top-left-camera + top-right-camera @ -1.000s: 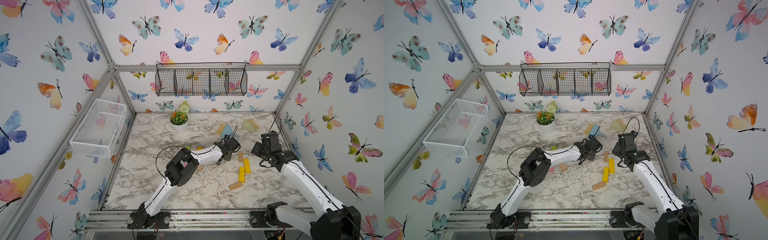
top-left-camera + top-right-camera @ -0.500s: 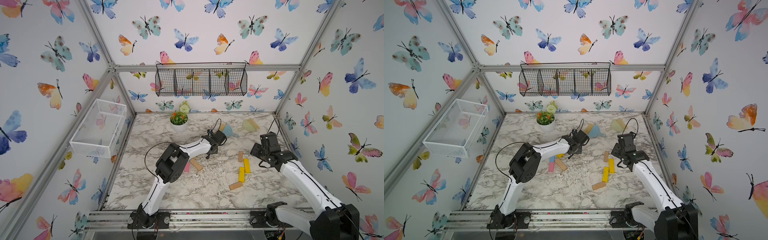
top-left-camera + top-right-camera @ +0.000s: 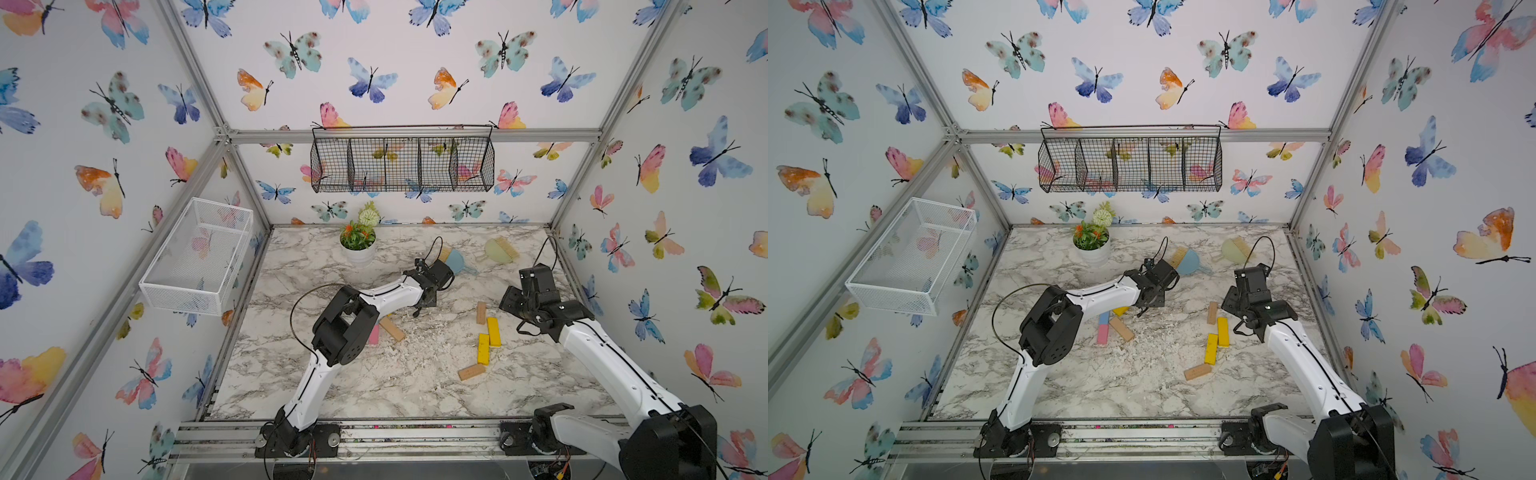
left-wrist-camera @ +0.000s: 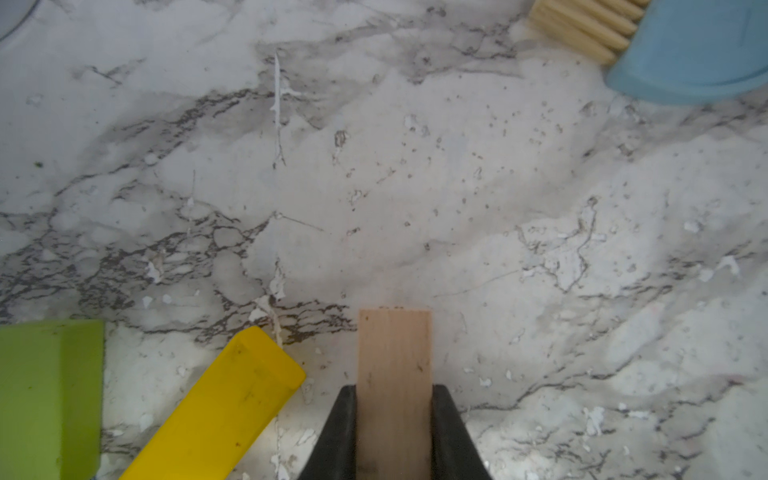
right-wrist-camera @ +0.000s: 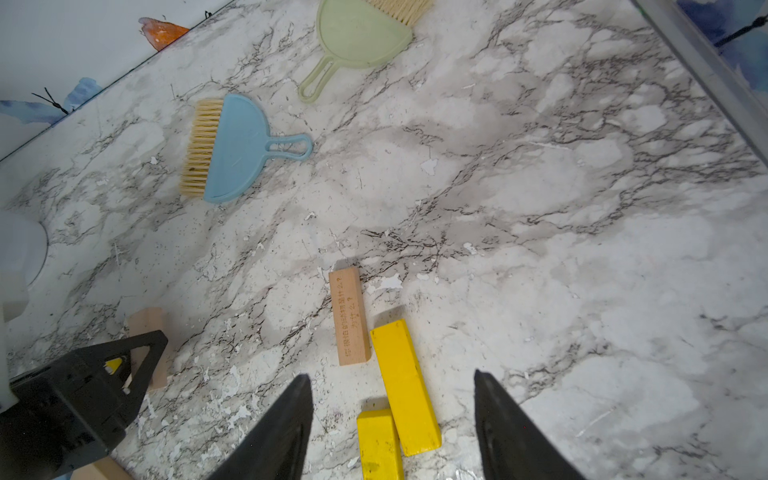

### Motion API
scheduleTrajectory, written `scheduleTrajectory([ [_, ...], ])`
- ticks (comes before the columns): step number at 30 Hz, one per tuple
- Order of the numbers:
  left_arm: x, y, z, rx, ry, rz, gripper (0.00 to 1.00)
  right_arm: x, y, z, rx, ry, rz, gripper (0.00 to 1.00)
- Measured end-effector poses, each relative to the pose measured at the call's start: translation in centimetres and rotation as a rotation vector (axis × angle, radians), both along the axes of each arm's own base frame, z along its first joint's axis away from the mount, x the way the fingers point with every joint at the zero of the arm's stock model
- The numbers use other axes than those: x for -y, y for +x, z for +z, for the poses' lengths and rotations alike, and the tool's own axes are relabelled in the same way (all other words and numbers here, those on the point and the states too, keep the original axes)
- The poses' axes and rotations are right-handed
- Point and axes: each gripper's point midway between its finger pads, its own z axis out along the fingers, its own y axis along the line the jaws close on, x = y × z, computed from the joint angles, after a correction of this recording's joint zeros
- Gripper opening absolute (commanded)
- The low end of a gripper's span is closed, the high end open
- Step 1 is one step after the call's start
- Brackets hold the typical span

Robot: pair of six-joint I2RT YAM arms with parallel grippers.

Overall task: Assemble the letter k with building blocks
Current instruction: Pick up the building block from the center of the board, then place the building block at the center of the board.

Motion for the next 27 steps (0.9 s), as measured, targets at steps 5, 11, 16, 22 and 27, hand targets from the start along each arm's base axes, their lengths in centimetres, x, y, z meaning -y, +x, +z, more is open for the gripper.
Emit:
scheduleTrajectory([
  [5,0.17,-0.3,-0.73,-0.023,-0.01,0.005,0.21,0.01,-0.08,-0.15,-0.004,-0.001,0.0,0.64],
  [11,0.34,-0.36,-0.81,-0.031,-0.026,0.012,0.21,0.03,-0.14,-0.29,-0.007,-0.002,0.002,0.64],
  [16,0.41,-0.39,-0.9,-0.036,-0.033,0.016,0.21,0.02,-0.15,-0.3,-0.007,-0.002,0.002,0.64],
  [22,0.38,-0.32,-1.05,-0.044,-0.046,0.027,0.21,-0.05,-0.15,-0.32,-0.008,0.001,0.005,0.64],
  [27,0.26,-0.19,-1.16,-0.054,-0.063,0.045,0.21,-0.1,-0.15,-0.33,-0.009,0.003,0.007,0.64],
])
